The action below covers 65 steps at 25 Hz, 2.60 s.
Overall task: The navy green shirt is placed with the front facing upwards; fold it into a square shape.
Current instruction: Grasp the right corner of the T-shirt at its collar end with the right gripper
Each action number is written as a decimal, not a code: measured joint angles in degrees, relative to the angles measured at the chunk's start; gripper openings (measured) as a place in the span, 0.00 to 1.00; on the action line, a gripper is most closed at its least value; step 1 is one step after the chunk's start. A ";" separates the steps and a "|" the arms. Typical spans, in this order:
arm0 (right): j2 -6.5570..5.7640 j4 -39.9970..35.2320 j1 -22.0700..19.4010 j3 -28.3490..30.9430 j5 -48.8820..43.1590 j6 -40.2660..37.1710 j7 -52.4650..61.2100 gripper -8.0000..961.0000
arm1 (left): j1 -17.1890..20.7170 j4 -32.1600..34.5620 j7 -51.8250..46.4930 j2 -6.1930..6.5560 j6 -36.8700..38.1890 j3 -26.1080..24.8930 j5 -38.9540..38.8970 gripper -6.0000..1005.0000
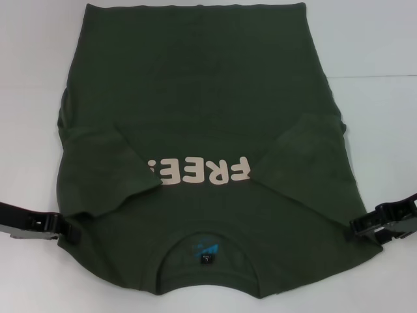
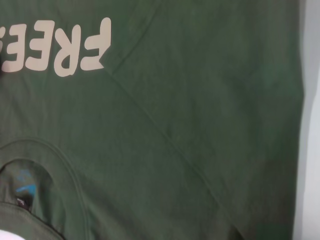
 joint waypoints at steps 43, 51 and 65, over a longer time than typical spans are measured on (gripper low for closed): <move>-0.12 1.44 0.28 -0.45 0.03 -0.01 -0.63 0.88 | -0.85 0.00 -0.27 0.02 -0.14 -0.11 0.00 0.06; 0.26 1.97 0.63 -0.45 0.53 0.22 -0.63 0.87 | -1.20 0.00 -0.27 -0.01 -0.39 -0.11 0.00 0.06; 0.39 4.20 1.41 -0.45 2.60 1.03 -1.50 0.86 | -1.47 0.00 -0.36 -0.10 -0.61 -0.06 0.00 0.05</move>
